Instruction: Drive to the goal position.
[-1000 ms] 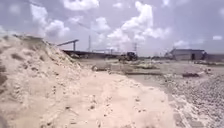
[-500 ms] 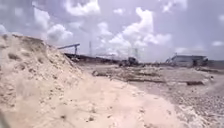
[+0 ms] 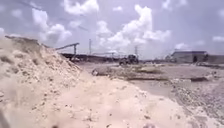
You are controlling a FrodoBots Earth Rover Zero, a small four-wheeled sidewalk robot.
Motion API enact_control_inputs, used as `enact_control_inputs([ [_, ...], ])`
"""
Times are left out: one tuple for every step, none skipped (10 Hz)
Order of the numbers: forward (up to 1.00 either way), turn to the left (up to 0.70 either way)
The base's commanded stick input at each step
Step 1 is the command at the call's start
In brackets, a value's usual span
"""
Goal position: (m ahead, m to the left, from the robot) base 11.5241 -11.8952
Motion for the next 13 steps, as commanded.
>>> enact_control_inputs([
  [0.39, -0.25],
  [0.36, -0.59],
  [0.34, -0.86],
  [0.34, -0.86],
  [0.34, -0.86],
  [0.34, -0.86],
  [0.34, -0.86],
  [0.34, -0.86],
  [0.34, -0.86],
  [0.34, -0.86],
  [0.34, -0.86],
  [0.34, -0.86],
  [0.34, -0.86],
])
